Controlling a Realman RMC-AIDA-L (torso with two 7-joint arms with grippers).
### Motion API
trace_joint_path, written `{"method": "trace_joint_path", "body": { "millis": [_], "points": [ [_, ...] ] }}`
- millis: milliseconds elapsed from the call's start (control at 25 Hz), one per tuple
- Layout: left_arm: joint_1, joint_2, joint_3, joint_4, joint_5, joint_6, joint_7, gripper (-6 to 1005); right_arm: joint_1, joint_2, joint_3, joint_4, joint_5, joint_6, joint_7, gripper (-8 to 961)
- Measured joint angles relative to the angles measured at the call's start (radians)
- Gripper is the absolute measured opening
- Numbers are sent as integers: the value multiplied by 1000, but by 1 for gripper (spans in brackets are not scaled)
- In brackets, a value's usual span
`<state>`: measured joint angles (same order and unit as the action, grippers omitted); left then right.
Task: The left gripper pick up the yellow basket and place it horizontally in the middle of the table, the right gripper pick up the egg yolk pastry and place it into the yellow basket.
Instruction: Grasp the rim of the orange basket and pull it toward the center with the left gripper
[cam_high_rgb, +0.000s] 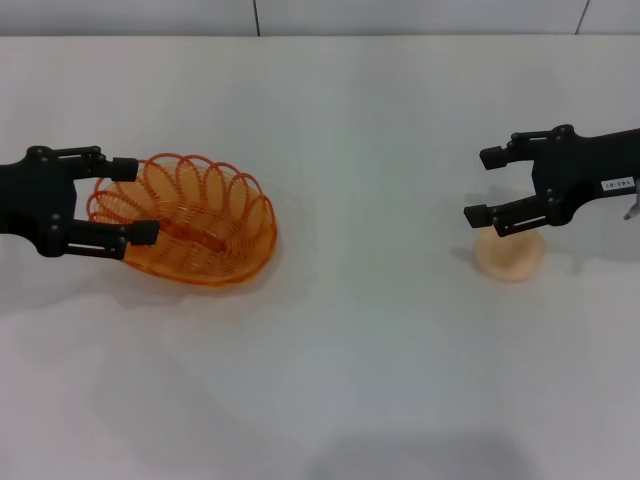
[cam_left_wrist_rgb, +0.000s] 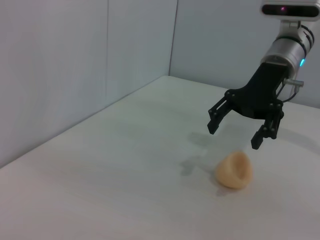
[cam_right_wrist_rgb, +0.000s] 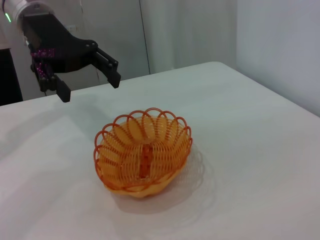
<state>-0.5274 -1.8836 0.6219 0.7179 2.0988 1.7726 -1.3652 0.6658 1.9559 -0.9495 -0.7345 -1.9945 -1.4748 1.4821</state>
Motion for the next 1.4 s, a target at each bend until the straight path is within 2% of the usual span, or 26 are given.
{"method": "trace_joint_path", "body": {
  "millis": [760, 880, 1120, 1240, 1400],
  "points": [
    [-2, -5, -1, 5, -2, -2, -38, 887, -8, 4, 5, -1, -2, 11, -11, 869],
    [-4, -10, 1, 59, 1, 0, -155, 887, -11, 4, 12, -2, 0, 13, -11, 869],
    [6, -26, 10, 249, 20, 35, -476, 888, -25, -2, 16, -19, 5, 15, -11, 870],
    [-7, -17, 9, 320, 86, 37, -659, 888, -26, 0, 15, -26, 5, 18, -11, 870],
    [-57, -2, 10, 344, 239, 23, -836, 888, -26, 3, 15, -30, 6, 22, -16, 870]
  ]
}}
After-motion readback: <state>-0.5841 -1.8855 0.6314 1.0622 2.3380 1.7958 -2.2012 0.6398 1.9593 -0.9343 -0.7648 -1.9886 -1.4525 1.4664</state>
